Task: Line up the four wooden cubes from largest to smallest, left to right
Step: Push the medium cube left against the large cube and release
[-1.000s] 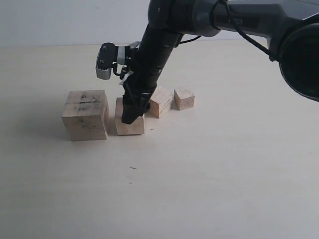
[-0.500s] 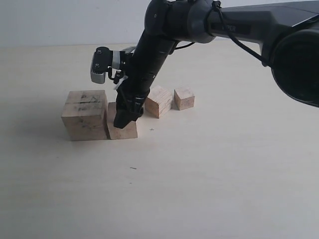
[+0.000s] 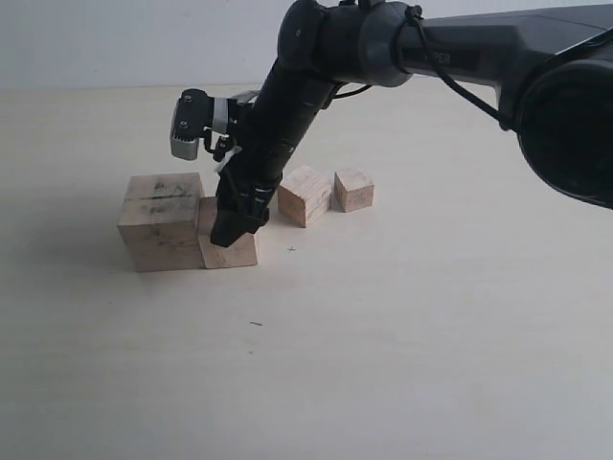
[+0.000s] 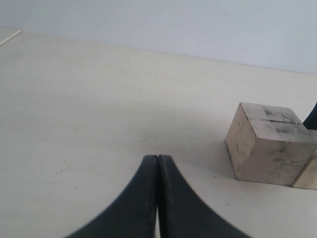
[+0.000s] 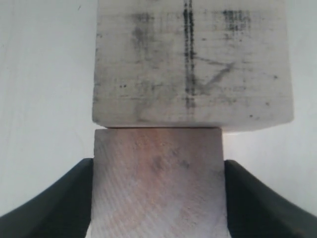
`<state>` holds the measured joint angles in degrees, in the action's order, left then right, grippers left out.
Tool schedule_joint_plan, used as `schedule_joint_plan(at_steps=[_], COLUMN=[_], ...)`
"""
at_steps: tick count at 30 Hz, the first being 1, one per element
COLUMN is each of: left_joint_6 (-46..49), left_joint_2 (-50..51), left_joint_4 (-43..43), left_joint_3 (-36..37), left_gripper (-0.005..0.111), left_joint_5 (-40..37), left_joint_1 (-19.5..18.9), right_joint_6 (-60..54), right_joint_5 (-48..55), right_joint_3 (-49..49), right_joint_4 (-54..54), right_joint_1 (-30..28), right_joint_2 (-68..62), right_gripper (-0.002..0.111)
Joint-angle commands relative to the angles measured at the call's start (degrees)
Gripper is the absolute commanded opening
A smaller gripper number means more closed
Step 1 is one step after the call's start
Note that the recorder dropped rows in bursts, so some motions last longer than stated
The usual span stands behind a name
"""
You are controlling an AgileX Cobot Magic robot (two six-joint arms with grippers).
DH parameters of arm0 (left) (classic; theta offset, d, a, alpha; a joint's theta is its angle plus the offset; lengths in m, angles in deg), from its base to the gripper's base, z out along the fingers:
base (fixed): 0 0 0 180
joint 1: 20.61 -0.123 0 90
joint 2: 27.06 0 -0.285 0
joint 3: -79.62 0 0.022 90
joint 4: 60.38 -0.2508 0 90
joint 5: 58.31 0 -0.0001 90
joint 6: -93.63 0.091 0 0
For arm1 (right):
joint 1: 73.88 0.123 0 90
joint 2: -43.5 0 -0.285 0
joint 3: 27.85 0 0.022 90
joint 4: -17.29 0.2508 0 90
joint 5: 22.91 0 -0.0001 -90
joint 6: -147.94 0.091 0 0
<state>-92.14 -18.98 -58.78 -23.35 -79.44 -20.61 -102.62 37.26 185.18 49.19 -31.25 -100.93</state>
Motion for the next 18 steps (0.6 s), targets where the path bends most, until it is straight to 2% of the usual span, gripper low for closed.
schedule_joint_plan(at_steps=[1, 7, 9, 13, 18], left_joint_6=[0.15, 0.15, 0.15, 0.15, 0.15], left_joint_2=[-0.29, -0.29, -0.29, -0.29, -0.29], left_joint_4=[0.27, 0.27, 0.27, 0.27, 0.27], left_joint_3=[0.18, 0.18, 0.18, 0.18, 0.18], left_gripper=[0.000, 0.000, 0.000, 0.000, 0.000], left_joint_5=[0.56, 0.56, 0.56, 0.56, 0.56], left_joint_1=[0.30, 0.30, 0.30, 0.30, 0.30], right_joint_6=[-0.40, -0.40, -0.40, 0.07, 0.07], right_joint_5=[-0.41, -0.53, -0.53, -0.53, -1.13], right_joint_3=[-0.16, -0.16, -0.16, -0.16, -0.16], right_joint_4=[1.16, 1.16, 1.16, 1.16, 1.16], right_joint_1=[0.03, 0.03, 0.03, 0.03, 0.03], right_joint_2=[-1.09, -1.36, -1.36, -1.36, -1.36], right_gripper=[0.000, 0.001, 0.005, 0.019, 0.043])
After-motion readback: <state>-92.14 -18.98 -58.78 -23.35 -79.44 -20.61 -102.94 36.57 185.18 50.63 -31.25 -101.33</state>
